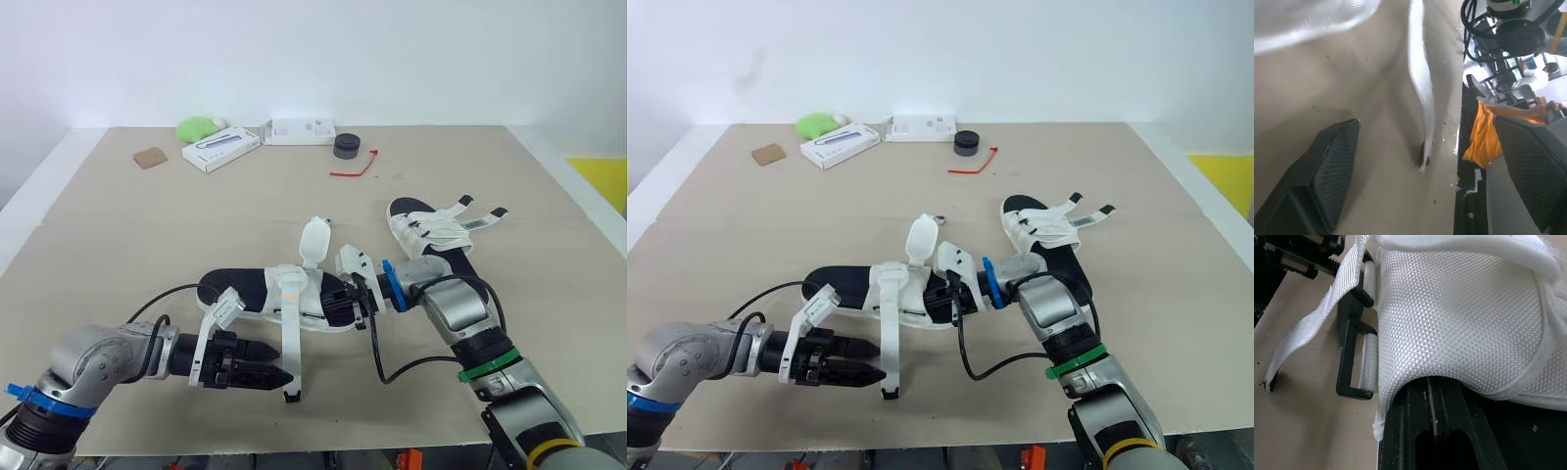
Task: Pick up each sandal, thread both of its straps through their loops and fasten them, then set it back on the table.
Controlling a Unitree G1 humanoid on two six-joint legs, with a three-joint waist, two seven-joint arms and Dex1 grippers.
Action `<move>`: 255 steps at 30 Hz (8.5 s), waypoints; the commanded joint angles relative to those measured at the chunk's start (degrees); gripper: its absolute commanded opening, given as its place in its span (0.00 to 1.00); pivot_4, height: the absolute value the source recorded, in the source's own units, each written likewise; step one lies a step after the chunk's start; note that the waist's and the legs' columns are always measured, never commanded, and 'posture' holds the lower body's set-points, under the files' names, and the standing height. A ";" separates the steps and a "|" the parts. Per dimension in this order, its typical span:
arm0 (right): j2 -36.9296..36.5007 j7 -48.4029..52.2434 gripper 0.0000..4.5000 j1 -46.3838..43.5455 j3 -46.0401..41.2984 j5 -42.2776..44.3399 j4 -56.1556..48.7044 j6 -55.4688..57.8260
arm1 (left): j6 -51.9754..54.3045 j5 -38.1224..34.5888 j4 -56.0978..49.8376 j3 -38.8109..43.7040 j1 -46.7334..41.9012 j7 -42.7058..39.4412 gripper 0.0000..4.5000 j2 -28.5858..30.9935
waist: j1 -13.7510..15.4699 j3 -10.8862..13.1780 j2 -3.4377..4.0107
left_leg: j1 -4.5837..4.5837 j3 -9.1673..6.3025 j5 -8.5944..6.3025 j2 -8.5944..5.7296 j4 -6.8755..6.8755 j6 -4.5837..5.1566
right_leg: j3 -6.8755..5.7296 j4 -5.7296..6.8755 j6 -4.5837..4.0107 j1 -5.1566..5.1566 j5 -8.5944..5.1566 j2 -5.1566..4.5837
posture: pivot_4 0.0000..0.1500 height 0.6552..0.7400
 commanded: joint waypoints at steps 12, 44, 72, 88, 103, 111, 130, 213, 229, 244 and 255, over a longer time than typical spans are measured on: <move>-0.55 -0.26 0.00 3.36 5.09 -2.49 1.76 3.16 | 2.17 2.19 3.24 -1.56 -2.63 -0.79 0.40 -5.70 | -0.01 -0.05 -0.04 | 0.00 0.01 -0.05 0.01 0.00 -0.07 | 0.01 0.00 -0.04 0.00 -0.06 0.02 | 1.00 1.00; 0.69 0.36 0.00 1.24 5.25 -3.02 5.17 1.50 | 19.19 -3.72 36.22 8.84 -34.49 -3.38 0.03 -7.48 | -0.43 -0.02 -0.14 | 0.00 -0.03 -0.06 0.04 0.00 -0.09 | 0.01 0.00 0.00 -0.05 -0.04 0.13 | 1.00 1.00; 0.13 -0.69 0.00 2.37 4.93 -2.41 2.92 3.06 | 12.27 16.89 50.47 -6.47 -47.14 -30.82 0.03 -8.17 | -0.51 0.00 -0.16 | -0.15 -0.02 -0.11 0.10 -0.08 -0.09 | 0.03 0.00 -0.07 -0.25 -0.11 0.24 | 1.00 1.00; -0.27 -0.90 0.00 3.15 4.96 -2.10 2.01 3.65 | 11.00 19.57 44.48 -10.88 -41.22 -34.88 0.03 -6.84 | -0.48 0.01 -0.16 | -0.16 -0.02 -0.12 0.13 -0.08 -0.08 | 0.02 0.01 -0.09 -0.25 -0.13 0.24 | 1.00 1.00; -0.17 -1.28 0.00 3.62 4.92 -1.79 0.84 4.31 | 10.37 19.81 44.95 -9.69 -40.76 -34.22 0.03 -8.09 | -0.48 0.00 -0.16 | -0.15 -0.01 -0.18 0.13 -0.08 0.03 | 0.02 0.01 -0.10 -0.24 -0.17 0.25 | 1.00 1.00; -0.13 -1.36 0.00 3.44 5.02 -1.81 0.93 4.38 | 11.86 18.55 48.32 -5.38 -40.96 -30.95 0.03 -10.92 | -0.48 0.00 -0.16 | -0.15 -0.01 -0.19 0.13 -0.08 0.04 | 0.02 0.01 -0.10 -0.23 -0.17 0.25 | 1.00 1.00; -0.30 -1.63 0.00 3.80 5.00 -1.11 0.43 5.05 | 17.74 16.45 44.06 -0.89 -37.09 -26.14 0.03 -11.69 | -0.46 0.00 -0.16 | -0.13 -0.02 -0.19 0.13 -0.05 0.05 | 0.02 0.03 -0.10 -0.19 -0.17 0.25 | 1.00 1.00; -0.79 -2.17 0.00 4.77 5.03 0.34 -1.24 6.41 | -10.55 26.50 35.35 -7.36 -31.68 -37.98 0.03 -4.57 | -0.33 -0.01 -0.14 | -0.12 0.00 -0.30 0.14 -0.02 0.13 | 0.02 0.03 -0.13 -0.16 -0.28 0.25 | 1.00 1.00; -0.52 -2.38 0.00 4.83 5.02 0.63 -1.37 6.77 | -11.12 26.97 39.58 -10.33 -38.25 -41.96 0.03 -5.70 | -0.33 -0.01 -0.14 | -0.13 0.00 -0.31 0.15 -0.02 0.14 | 0.01 0.03 -0.13 -0.16 -0.28 0.26 | 1.00 1.00; -0.64 -2.81 0.00 5.36 5.10 1.13 -2.06 7.11 | -18.28 22.56 43.47 -22.88 -43.14 -42.03 0.03 -1.61 | -0.25 -0.02 -0.14 | -0.12 0.00 -0.34 0.17 -0.01 0.20 | 0.01 0.04 -0.15 -0.15 -0.33 0.30 | 1.00 1.00; -0.80 -3.16 0.00 5.67 5.26 1.34 -2.52 7.29 | -14.09 20.40 47.92 -24.16 -47.97 -42.03 0.03 -2.73 | -0.34 -0.02 -0.14 | -0.14 0.00 -0.48 0.18 0.00 0.43 | 0.03 0.05 -0.21 -0.18 -0.42 0.34 | 1.00 1.00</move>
